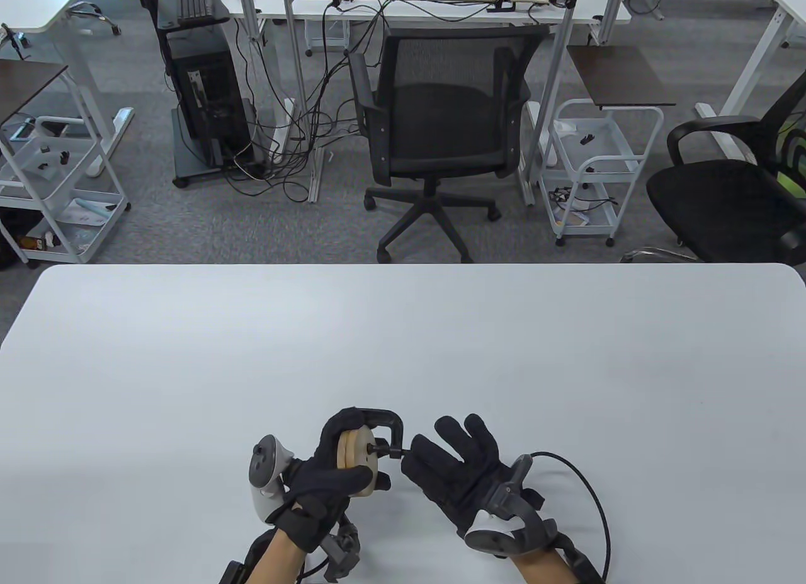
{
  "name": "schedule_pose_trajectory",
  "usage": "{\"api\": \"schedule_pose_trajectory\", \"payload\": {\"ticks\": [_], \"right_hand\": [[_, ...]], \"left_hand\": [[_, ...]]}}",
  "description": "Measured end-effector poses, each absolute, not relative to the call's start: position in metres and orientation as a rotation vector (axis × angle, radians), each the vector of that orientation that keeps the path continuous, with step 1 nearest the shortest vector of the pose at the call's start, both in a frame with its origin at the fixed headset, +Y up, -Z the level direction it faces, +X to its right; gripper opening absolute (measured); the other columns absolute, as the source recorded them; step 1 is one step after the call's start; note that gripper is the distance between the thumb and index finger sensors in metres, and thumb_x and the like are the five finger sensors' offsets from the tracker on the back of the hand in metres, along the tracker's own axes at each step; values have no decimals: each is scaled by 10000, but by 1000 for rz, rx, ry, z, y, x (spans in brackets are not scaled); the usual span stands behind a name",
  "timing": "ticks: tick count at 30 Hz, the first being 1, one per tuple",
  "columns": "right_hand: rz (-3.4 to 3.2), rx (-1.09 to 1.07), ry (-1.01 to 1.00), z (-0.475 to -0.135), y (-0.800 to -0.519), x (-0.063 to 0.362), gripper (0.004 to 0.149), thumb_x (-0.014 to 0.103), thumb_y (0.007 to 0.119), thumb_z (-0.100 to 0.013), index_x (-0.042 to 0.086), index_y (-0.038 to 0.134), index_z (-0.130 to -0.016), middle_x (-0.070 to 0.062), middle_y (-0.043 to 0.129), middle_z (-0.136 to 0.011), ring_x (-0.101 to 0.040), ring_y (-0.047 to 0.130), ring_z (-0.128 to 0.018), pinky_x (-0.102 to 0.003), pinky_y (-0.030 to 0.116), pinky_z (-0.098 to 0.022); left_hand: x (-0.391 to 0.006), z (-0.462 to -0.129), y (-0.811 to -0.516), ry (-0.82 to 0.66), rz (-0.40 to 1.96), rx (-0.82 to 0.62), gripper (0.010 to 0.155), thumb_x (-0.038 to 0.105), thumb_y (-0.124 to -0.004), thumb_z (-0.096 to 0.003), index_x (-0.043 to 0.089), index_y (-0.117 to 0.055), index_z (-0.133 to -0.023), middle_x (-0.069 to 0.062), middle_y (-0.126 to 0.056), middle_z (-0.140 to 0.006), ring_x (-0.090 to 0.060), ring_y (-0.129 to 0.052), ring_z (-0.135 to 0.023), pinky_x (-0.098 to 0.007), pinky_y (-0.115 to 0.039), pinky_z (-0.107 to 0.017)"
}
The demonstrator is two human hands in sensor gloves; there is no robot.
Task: Screw the clamp shut
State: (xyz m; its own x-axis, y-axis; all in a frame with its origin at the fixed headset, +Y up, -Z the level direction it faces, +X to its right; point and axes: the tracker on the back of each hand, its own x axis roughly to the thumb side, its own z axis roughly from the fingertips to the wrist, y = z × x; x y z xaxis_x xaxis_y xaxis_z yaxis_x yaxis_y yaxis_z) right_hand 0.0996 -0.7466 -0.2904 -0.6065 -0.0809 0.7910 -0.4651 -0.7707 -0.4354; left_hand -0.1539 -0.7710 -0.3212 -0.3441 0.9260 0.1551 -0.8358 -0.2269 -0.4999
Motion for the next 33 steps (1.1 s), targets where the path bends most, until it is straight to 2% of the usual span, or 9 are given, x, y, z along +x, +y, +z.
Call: {"api": "schedule_pose_trajectory", "payload": {"ticks": [4, 7, 12, 18, 22, 28, 31, 33], "right_hand": [[2324, 1083, -805, -295, -745, 108, 599, 488, 721, -493, 300, 548, -1036, -14, 625, -1068, -425, 498, -979, -730, 436, -631], [2213, 936, -672, -300, -746, 115, 599, 488, 743, -471, 247, 645, -1011, -58, 748, -1003, -432, 610, -942, -742, 487, -610], [1999, 664, -401, -310, -754, 124, 589, 517, 758, -464, 141, 808, -915, -90, 975, -769, -386, 844, -793, -737, 581, -563], [1718, 410, -76, -320, -769, 128, 567, 485, 782, -480, 30, 890, -800, -100, 1054, -581, -377, 946, -644, -727, 612, -533], [1649, 336, 10, -323, -775, 130, 535, 459, 792, -486, 9, 914, -748, -113, 1057, -517, -380, 955, -610, -716, 622, -528], [1696, 349, -81, -323, -773, 132, 551, 458, 793, -483, 11, 893, -788, -140, 1046, -572, -396, 931, -649, -704, 632, -527], [1788, 438, -184, -322, -767, 134, 593, 456, 783, -489, 37, 795, -908, -174, 962, -747, -440, 823, -769, -712, 609, -542], [1839, 616, -233, -320, -761, 133, 686, 491, 780, -475, 111, 640, -1028, -170, 793, -957, -485, 699, -872, -715, 581, -571]], "left_hand": [[-151, -322, -773, -603, 1819, -211, 973, 555, -1000, -429, 368, -347, -1125, 5, -288, -1234, -589, -490, -997, -641, -809, -550], [-152, -322, -774, -598, 1811, -206, 974, 556, -1001, -427, 368, -348, -1125, 5, -291, -1233, -589, -491, -996, -641, -810, -549], [-150, -322, -775, -598, 1781, -202, 974, 553, -1004, -424, 368, -352, -1124, 5, -293, -1233, -591, -492, -995, -643, -809, -547], [-149, -322, -776, -609, 1747, -209, 974, 550, -1005, -423, 363, -357, -1125, 6, -300, -1233, -592, -494, -993, -646, -809, -544], [-146, -322, -776, -621, 1723, -217, 972, 551, -1005, -424, 364, -356, -1124, 6, -299, -1233, -590, -495, -995, -644, -809, -546], [-149, -324, -777, -611, 1726, -206, 972, 552, -1004, -422, 366, -357, -1123, 7, -299, -1232, -590, -495, -994, -645, -809, -545], [-152, -325, -777, -597, 1741, -192, 974, 550, -1005, -424, 363, -355, -1124, 5, -297, -1232, -591, -492, -994, -645, -807, -545], [-154, -325, -777, -592, 1740, -188, 973, 548, -1005, -423, 362, -357, -1124, 2, -298, -1232, -593, -493, -992, -647, -808, -542]]}}
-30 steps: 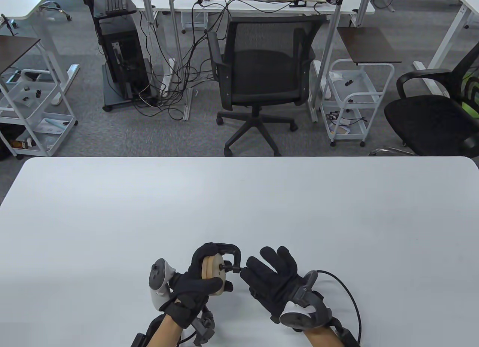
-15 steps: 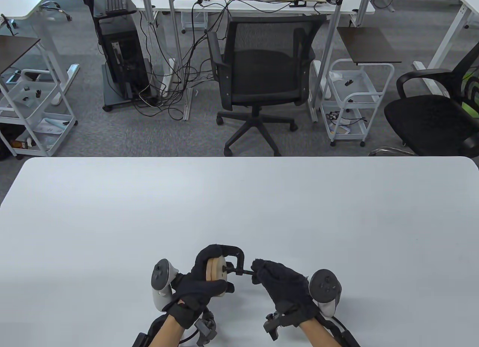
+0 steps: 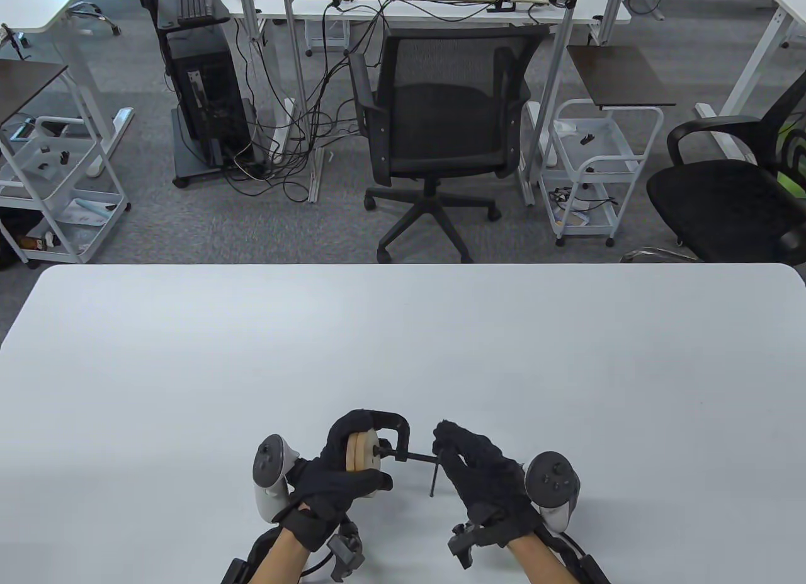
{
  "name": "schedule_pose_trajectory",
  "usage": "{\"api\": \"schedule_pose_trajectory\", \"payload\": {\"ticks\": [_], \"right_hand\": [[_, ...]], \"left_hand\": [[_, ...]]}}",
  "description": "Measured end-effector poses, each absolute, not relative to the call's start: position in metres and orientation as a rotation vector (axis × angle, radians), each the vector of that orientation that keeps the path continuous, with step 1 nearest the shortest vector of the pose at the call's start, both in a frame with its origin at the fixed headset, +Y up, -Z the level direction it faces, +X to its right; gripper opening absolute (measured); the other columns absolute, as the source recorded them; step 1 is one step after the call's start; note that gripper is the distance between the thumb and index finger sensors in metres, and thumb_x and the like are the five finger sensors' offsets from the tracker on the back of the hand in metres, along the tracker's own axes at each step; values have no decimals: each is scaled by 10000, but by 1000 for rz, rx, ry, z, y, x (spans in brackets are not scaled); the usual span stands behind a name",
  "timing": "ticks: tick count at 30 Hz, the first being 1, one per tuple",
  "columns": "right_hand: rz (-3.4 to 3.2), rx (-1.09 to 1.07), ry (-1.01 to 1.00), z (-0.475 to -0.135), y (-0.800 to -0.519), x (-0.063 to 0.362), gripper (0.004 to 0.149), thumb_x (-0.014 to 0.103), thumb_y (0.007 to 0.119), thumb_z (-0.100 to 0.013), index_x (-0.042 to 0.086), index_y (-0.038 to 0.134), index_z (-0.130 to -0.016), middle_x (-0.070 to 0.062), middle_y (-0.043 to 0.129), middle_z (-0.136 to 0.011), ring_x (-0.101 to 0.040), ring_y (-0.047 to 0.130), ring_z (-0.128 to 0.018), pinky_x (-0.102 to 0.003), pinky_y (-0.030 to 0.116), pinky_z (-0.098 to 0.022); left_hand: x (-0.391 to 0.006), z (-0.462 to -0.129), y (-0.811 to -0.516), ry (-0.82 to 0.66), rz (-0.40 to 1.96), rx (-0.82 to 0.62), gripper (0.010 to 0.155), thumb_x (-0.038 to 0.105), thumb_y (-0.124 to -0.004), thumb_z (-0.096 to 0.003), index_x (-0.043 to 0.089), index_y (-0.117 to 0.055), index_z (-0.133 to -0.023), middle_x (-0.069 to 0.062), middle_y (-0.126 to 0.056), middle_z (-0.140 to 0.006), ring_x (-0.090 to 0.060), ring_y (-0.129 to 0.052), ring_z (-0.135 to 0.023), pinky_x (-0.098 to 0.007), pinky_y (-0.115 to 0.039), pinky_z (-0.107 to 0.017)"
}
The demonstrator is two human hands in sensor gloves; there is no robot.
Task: Screw the clamp shut
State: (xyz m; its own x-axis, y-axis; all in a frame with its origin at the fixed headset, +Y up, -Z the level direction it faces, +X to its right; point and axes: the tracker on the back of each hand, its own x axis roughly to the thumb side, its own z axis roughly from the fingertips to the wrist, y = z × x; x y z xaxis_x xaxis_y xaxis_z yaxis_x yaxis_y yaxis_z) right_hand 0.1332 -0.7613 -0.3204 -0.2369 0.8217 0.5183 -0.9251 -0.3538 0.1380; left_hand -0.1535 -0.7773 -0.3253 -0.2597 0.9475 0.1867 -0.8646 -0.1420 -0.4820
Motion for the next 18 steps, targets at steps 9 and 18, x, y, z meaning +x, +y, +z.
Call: {"api": "schedule_pose_trajectory", "payload": {"ticks": [9, 18], "right_hand": [[2445, 1225, -608, -300, -744, 114, 940, 471, 871, -405, 422, 200, -1061, 54, 88, -1155, -436, 267, -1036, -717, 365, -677], [2585, 1314, -890, -291, -743, 104, 835, 394, 879, -402, 425, 345, -1043, 72, 349, -1149, -389, 397, -1019, -679, 444, -670]], "left_hand": [[-159, -326, -781, -561, 1794, -184, 972, 554, -1000, -430, 360, -348, -1125, -3, -290, -1232, -593, -491, -992, -644, -809, -545], [-154, -326, -784, -595, 1858, -237, 970, 558, -997, -431, 364, -348, -1125, 2, -291, -1234, -589, -494, -996, -640, -812, -549]]}}
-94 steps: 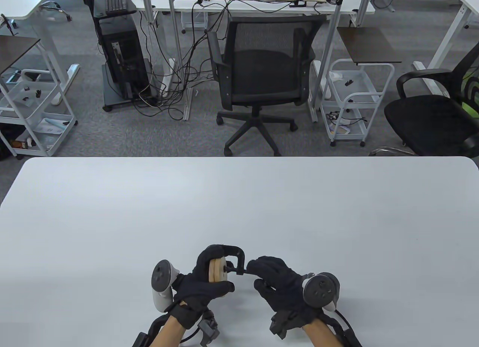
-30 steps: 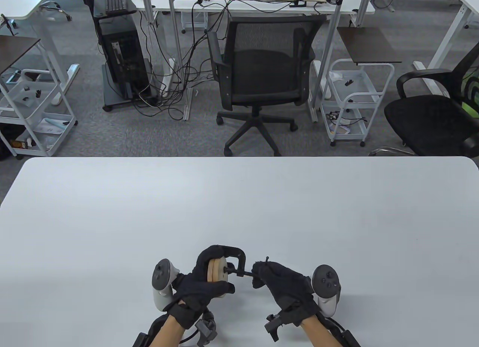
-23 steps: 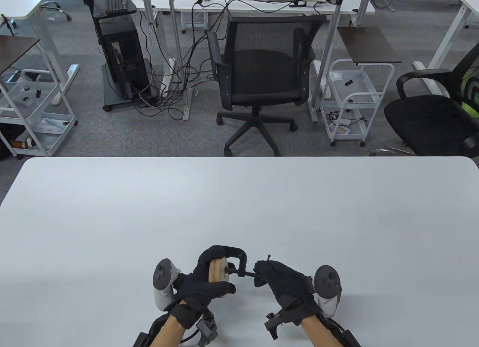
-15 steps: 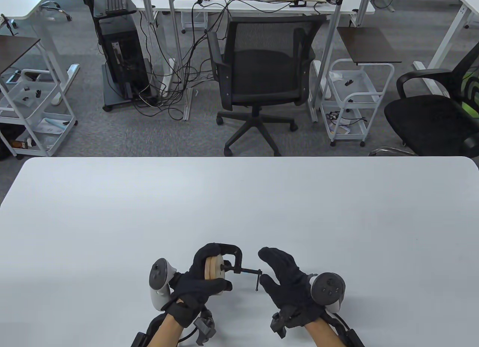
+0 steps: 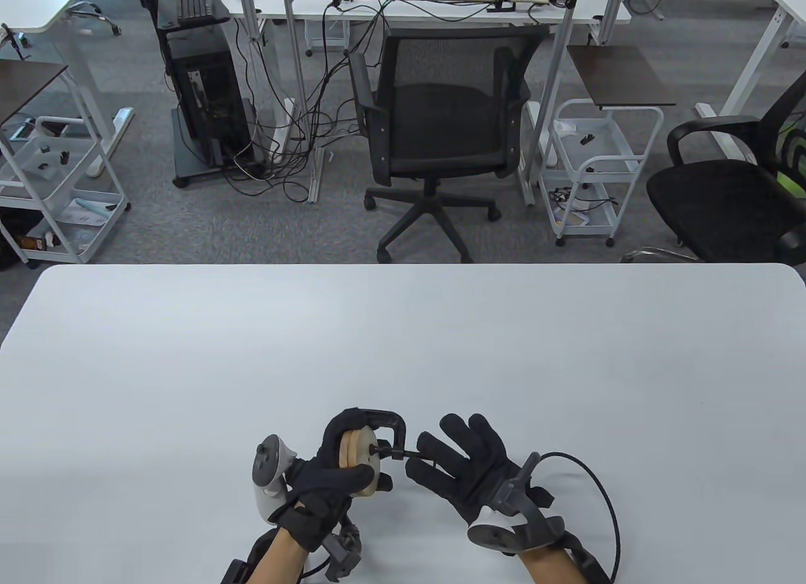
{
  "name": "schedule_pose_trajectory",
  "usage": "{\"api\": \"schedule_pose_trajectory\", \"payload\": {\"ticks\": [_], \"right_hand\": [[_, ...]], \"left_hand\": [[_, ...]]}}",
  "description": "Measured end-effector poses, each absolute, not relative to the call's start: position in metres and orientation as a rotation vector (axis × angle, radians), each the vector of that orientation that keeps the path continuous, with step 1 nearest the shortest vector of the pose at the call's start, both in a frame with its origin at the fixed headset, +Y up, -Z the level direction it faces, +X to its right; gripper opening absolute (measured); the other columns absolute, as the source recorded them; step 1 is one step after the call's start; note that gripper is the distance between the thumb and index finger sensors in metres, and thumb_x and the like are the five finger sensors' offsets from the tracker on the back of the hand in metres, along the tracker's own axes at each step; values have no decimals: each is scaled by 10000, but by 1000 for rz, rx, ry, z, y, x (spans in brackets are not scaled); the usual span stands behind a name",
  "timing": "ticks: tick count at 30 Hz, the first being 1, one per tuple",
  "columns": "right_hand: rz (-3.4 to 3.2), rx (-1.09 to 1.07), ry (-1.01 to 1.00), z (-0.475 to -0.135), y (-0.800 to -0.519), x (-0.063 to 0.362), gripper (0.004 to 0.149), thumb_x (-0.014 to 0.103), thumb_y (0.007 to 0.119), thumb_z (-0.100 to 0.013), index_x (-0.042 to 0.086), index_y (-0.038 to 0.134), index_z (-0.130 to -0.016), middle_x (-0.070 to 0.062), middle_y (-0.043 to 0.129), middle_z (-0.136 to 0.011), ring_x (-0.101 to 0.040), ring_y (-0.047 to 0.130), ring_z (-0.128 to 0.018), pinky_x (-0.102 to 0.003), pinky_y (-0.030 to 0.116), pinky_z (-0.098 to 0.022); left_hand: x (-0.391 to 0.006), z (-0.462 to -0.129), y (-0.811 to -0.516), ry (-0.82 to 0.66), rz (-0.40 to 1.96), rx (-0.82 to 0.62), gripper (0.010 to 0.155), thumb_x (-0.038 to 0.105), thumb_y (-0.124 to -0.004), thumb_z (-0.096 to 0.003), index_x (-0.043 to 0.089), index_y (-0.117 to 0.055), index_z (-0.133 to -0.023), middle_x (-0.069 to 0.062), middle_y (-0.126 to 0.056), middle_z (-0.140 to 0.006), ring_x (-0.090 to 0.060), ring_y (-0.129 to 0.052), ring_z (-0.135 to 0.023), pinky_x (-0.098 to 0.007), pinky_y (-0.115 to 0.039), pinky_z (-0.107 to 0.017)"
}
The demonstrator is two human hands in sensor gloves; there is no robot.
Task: Screw the clamp shut
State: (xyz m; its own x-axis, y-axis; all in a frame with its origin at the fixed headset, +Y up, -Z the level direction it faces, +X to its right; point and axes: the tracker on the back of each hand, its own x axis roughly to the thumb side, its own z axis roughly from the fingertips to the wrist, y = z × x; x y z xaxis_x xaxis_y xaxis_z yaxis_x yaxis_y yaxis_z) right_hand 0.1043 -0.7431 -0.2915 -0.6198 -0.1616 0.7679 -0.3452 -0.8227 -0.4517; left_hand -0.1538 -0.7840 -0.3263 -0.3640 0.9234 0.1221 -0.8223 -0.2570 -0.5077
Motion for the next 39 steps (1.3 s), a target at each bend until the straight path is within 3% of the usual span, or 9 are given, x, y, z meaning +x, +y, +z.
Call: {"api": "schedule_pose_trajectory", "payload": {"ticks": [5, 18, 27, 34, 39], "right_hand": [[2486, 1259, -864, -291, -740, 108, 688, 487, 793, -419, 383, 510, -1037, 15, 596, -1099, -361, 544, -996, -667, 528, -650], [1867, 719, -319, -311, -757, 121, 587, 504, 772, -459, 207, 763, -964, -76, 915, -880, -377, 825, -829, -672, 650, -569], [1473, 373, 56, -326, -784, 126, 577, 398, 793, -488, 69, 725, -957, -70, 1059, -638, -339, 990, -598, -577, 750, -500], [1481, 387, 60, -327, -785, 128, 586, 385, 797, -494, 51, 706, -967, -86, 1043, -665, -362, 969, -623, -591, 734, -502], [1672, 476, -125, -325, -769, 137, 687, 417, 785, -495, 82, 552, -1048, -166, 869, -890, -454, 780, -809, -644, 661, -539]], "left_hand": [[-154, -327, -785, -597, 1833, -232, 970, 556, -999, -430, 363, -351, -1125, -3, -291, -1234, -592, -492, -995, -643, -809, -547], [-154, -327, -784, -611, 1779, -221, 970, 553, -1001, -427, 363, -354, -1124, -2, -298, -1232, -591, -495, -994, -643, -810, -546], [-149, -326, -785, -632, 1734, -237, 970, 553, -1002, -426, 364, -355, -1124, -4, -300, -1233, -592, -495, -994, -645, -808, -545], [-149, -326, -785, -627, 1724, -228, 970, 551, -1003, -425, 362, -358, -1124, -4, -302, -1232, -594, -495, -992, -646, -808, -543], [-152, -327, -784, -610, 1723, -210, 969, 551, -1002, -425, 362, -358, -1123, -7, -301, -1231, -595, -495, -991, -646, -809, -542]]}}
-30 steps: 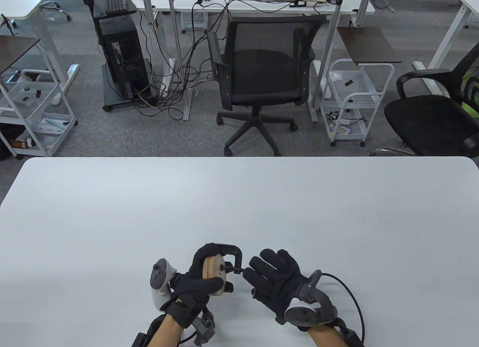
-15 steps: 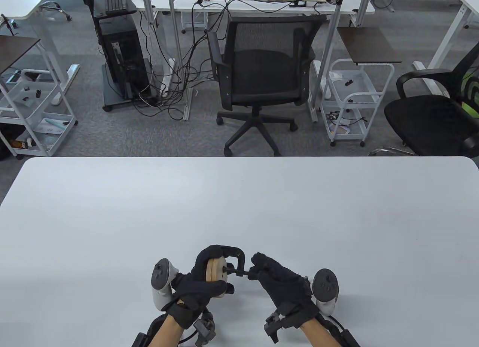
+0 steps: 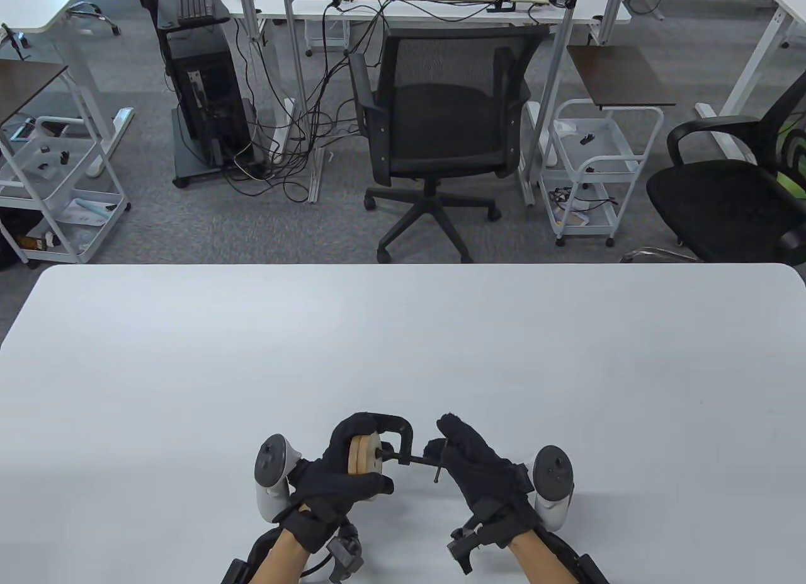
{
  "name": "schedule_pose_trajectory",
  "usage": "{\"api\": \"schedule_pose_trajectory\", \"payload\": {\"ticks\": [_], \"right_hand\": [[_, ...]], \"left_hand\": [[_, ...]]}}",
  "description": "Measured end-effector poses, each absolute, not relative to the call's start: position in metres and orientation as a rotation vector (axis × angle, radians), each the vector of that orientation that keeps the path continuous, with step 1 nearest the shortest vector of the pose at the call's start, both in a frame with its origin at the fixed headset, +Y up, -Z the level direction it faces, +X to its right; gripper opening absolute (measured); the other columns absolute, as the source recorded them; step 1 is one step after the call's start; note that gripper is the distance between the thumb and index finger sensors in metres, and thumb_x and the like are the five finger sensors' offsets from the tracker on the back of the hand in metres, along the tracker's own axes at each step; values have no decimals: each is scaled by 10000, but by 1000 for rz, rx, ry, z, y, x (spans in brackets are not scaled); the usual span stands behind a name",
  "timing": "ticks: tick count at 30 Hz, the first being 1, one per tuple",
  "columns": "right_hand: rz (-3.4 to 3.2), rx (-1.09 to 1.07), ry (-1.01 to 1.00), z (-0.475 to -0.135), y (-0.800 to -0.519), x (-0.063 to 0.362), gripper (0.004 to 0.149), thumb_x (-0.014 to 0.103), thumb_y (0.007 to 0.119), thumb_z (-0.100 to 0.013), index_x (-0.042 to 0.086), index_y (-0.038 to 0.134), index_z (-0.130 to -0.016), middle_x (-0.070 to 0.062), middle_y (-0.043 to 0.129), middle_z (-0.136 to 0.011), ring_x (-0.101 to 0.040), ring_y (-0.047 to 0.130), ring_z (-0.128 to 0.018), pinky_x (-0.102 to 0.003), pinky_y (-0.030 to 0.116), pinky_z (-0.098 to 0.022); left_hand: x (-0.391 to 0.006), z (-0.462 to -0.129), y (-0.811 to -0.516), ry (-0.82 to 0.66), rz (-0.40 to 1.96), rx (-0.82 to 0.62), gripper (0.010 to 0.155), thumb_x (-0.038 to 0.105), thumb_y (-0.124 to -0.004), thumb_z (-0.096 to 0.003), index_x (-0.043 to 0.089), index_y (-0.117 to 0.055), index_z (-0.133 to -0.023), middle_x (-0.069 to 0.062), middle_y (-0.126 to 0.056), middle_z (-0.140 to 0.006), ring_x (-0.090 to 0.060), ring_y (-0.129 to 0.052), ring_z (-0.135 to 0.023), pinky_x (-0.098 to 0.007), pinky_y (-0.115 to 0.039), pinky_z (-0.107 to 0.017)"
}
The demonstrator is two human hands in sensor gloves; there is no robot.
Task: Screw the clamp shut
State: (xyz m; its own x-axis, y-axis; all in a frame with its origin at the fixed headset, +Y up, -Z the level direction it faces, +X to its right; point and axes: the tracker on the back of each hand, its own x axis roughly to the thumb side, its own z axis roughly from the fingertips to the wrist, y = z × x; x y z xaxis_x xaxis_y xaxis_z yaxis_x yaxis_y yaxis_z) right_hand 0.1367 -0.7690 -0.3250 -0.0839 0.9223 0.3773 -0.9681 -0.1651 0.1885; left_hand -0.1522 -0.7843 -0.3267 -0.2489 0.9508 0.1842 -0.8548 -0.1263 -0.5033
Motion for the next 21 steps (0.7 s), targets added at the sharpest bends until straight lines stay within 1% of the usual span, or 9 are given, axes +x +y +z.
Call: {"api": "schedule_pose_trajectory", "payload": {"ticks": [3, 6, 9, 11, 12, 15, 17, 19, 21], "right_hand": [[1829, 627, -260, -322, -757, 140, 718, 431, 790, -489, 148, 499, -1081, -171, 695, -1036, -498, 645, -899, -674, 604, -573], [1969, 840, -332, -317, -747, 136, 707, 333, 786, -474, 274, 457, -1097, -60, 492, -1156, -506, 474, -990, -713, 499, -625], [2149, 998, -423, -310, -742, 129, 789, 256, 815, -434, 368, 382, -1085, 59, 318, -1187, -469, 372, -1029, -720, 434, -656], [2290, 1087, -482, -305, -741, 123, 859, 195, 834, -411, 450, 330, -1059, 105, 223, -1176, -435, 314, -1040, -707, 397, -675], [2393, 1132, -553, -302, -742, 120, 888, 198, 848, -406, 462, 299, -1053, 116, 191, -1170, -423, 303, -1042, -701, 393, -681], [2540, 1192, -722, -297, -744, 112, 904, 238, 887, -410, 453, 280, -1045, 118, 186, -1159, -408, 327, -1032, -684, 418, -678], [2592, 1224, -818, -295, -744, 109, 875, 297, 897, -411, 423, 312, -1051, 104, 261, -1159, -398, 368, -1024, -670, 450, -673], [2557, 1209, -813, -295, -744, 109, 818, 367, 875, -424, 410, 353, -1052, 90, 333, -1157, -393, 413, -1019, -664, 477, -667], [2481, 1174, -779, -295, -743, 110, 779, 367, 868, -406, 378, 431, -1050, 71, 429, -1146, -388, 436, -1016, -665, 485, -664]], "left_hand": [[-154, -328, -784, -602, 1731, -202, 970, 549, -1004, -425, 359, -359, -1124, -8, -302, -1231, -596, -496, -989, -648, -807, -541], [-157, -328, -785, -592, 1744, -196, 969, 549, -1003, -426, 359, -359, -1124, -8, -301, -1231, -596, -493, -990, -648, -807, -541], [-158, -328, -784, -587, 1757, -192, 969, 549, -1002, -427, 359, -357, -1124, -8, -299, -1231, -596, -494, -990, -647, -807, -542], [-159, -328, -785, -586, 1774, -194, 969, 552, -1001, -428, 360, -354, -1124, -8, -297, -1231, -595, -493, -991, -645, -808, -544], [-159, -328, -785, -587, 1786, -196, 971, 554, -1001, -426, 362, -353, -1124, -7, -297, -1232, -595, -494, -991, -645, -809, -544], [-159, -328, -785, -596, 1812, -209, 968, 554, -998, -432, 363, -349, -1125, -7, -292, -1233, -591, -491, -995, -644, -807, -549], [-158, -328, -785, -602, 1836, -190, 969, 559, -997, -431, 364, -349, -1124, -4, -293, -1232, -588, -497, -995, -639, -812, -550], [-156, -327, -783, -606, 1852, -198, 970, 551, -1003, -427, 367, -354, -1123, 0, -295, -1233, -590, -491, -997, -645, -806, -550], [-156, -327, -783, -610, 1822, -193, 969, 558, -998, -430, 366, -350, -1124, 1, -295, -1233, -587, -494, -997, -640, -811, -551]]}}
